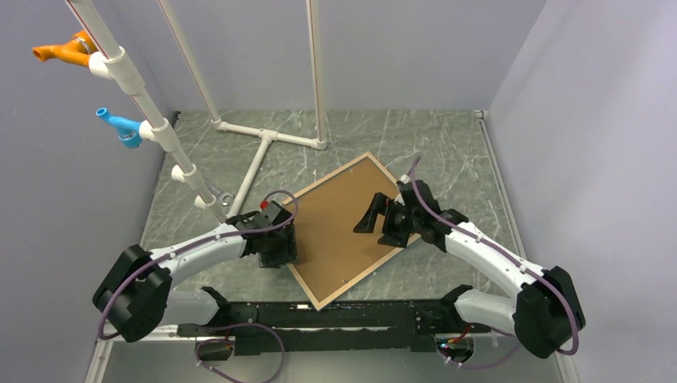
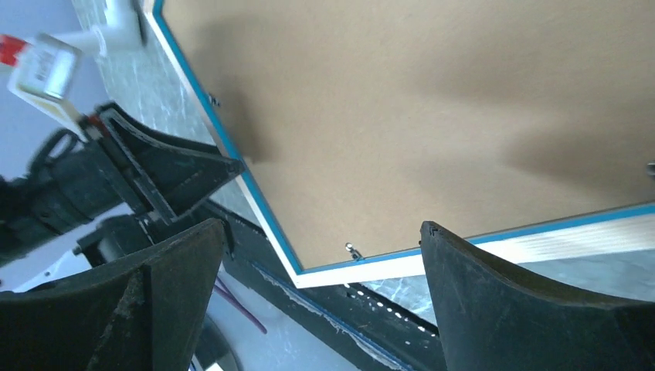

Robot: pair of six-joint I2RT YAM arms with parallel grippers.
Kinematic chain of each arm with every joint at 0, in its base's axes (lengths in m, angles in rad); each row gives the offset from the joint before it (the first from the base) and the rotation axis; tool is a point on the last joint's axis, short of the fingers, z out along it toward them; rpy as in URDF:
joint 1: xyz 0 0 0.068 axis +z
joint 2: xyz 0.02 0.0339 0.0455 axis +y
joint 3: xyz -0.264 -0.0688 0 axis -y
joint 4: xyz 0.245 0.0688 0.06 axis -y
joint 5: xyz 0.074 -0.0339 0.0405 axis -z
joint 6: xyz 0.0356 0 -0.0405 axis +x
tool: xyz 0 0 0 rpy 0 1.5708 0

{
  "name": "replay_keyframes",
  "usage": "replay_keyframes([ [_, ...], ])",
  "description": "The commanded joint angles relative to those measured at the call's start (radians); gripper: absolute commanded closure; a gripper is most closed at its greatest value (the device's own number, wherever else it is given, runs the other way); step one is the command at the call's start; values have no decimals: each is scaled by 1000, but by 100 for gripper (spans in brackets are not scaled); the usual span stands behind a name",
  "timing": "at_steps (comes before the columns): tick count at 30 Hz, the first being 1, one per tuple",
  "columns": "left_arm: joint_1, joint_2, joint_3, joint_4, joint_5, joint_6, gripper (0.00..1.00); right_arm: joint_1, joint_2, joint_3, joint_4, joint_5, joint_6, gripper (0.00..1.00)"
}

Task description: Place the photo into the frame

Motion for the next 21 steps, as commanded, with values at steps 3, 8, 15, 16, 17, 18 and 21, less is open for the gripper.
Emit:
replay_keyframes([
  [3,1,67,-4,101,11,-4,42,-173,-82,27,-107,-51,-135,0],
  [8,3,105,21,93,-17,60,59,-283,-83,65,-189,-3,-239,0],
  [15,10,203,129,78,-118,262,72,-470,-55,93,-235,57,-325,0],
  [16,13,229,144,76,-130,290,73,-499,-49,93,-237,52,-332,0],
  [17,18,248,156,77,-139,317,73,-526,-46,93,-238,52,-338,0],
  [18,29,265,167,76,-141,339,74,-553,-42,93,-239,53,-345,0],
  [21,51,290,180,99,-118,420,72,-636,-36,100,-245,72,-369,0],
])
